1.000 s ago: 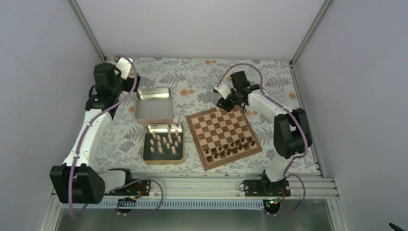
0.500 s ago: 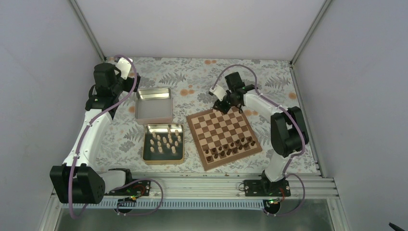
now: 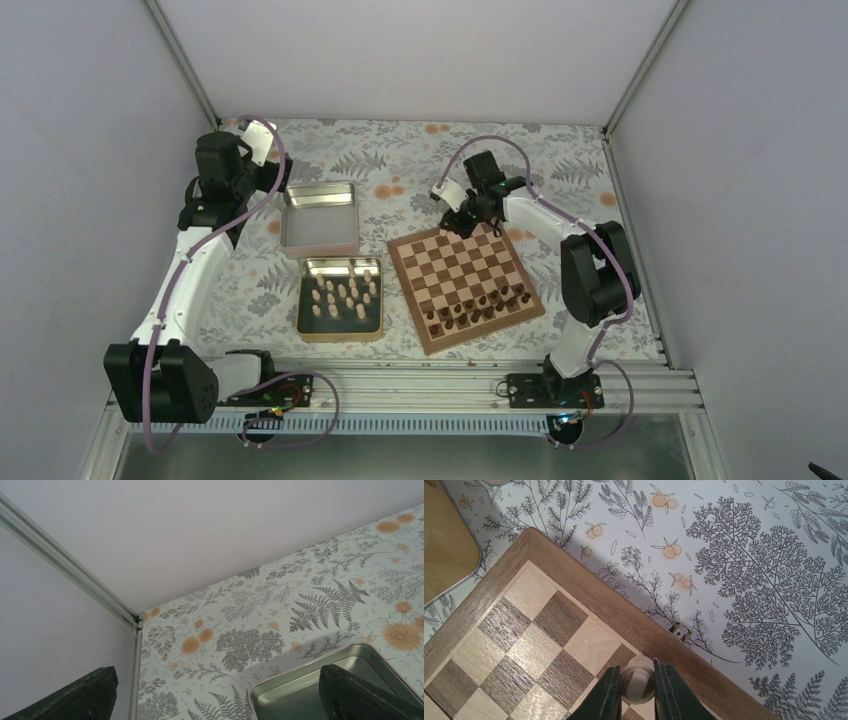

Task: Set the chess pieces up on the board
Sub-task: Place the chess piece on the chessboard.

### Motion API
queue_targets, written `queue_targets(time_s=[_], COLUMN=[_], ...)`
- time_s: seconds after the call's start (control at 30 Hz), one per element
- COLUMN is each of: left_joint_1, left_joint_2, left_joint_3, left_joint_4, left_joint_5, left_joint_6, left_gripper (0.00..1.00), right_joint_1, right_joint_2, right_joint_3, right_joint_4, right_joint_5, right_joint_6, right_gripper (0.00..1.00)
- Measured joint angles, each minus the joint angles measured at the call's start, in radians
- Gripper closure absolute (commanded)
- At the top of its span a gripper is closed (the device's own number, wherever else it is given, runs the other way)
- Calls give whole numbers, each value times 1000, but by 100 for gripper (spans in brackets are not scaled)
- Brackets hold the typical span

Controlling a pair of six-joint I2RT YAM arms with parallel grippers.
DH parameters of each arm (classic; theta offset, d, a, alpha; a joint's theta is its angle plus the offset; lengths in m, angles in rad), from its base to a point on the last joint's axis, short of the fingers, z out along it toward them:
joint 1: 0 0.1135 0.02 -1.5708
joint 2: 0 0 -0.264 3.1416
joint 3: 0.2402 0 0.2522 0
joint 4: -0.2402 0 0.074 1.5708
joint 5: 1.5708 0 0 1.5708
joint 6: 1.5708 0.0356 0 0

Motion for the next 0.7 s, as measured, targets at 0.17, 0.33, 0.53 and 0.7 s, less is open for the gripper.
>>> queue_targets(time_s=[0.17, 0.33, 0.53, 0.7], left_joint_1=[0, 0, 0, 0], left_joint_2=[1, 3, 3, 3], left_joint_3=[-8, -8, -9, -12], left_joint_4=[0, 0, 0, 2], left_joint_5=[5, 6, 6, 6], left_joint_6=[0, 0, 0, 0], left_gripper=[0, 0, 0, 0], right_joint_1=[0, 2, 8, 12], right_joint_2=[2, 13, 16, 16], right_joint_3=[0, -4, -11, -24], right_joint_4=[0, -2, -7, -6], right_joint_5=[-9, -23, -26, -28], right_joint_6=[0, -1, -3, -6], right_gripper=[94, 94, 94, 94])
